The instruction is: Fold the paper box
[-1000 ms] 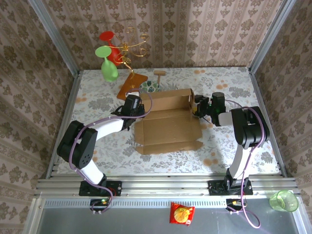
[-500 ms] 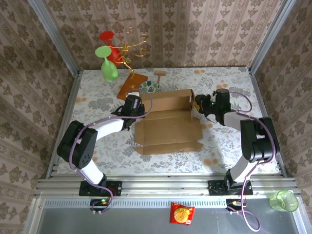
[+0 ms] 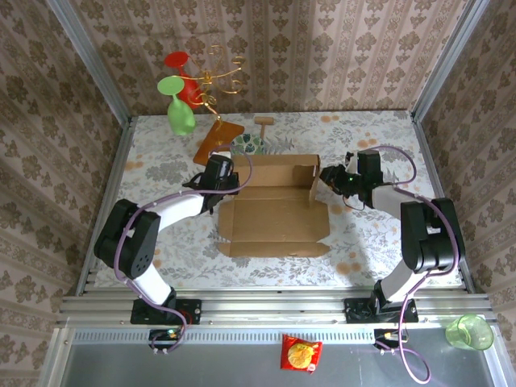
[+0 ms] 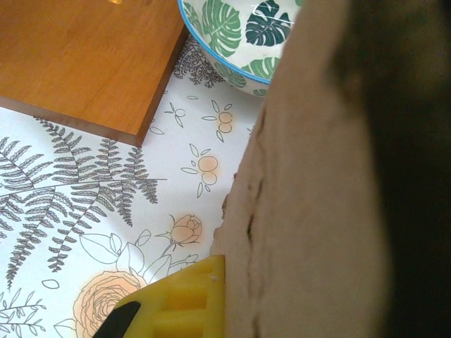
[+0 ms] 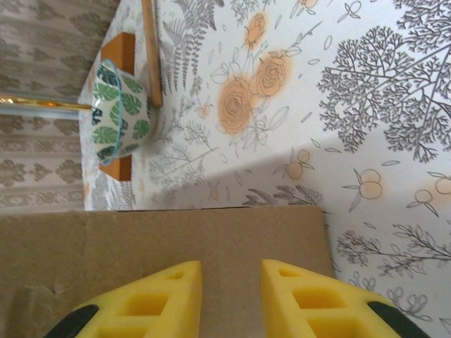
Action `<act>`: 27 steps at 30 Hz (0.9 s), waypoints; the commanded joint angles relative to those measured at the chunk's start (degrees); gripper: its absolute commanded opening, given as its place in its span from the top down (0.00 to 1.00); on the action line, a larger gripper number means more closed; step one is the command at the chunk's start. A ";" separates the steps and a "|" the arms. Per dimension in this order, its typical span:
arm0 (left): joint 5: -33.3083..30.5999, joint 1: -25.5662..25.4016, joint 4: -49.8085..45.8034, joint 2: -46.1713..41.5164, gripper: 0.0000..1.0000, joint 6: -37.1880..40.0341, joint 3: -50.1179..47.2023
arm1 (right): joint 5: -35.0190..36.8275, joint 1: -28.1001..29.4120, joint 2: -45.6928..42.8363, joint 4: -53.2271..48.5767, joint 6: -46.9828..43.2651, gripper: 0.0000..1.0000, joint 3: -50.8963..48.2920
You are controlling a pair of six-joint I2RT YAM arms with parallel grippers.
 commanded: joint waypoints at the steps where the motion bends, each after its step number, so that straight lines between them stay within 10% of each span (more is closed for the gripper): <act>1: 0.85 0.66 -1.45 0.44 1.00 2.28 2.16 | 0.37 -0.10 -3.50 -3.93 -7.86 0.71 -1.86; 27: 2.94 1.01 -3.43 1.96 1.00 8.70 4.15 | 13.11 6.00 -3.57 -11.94 -30.31 0.51 5.68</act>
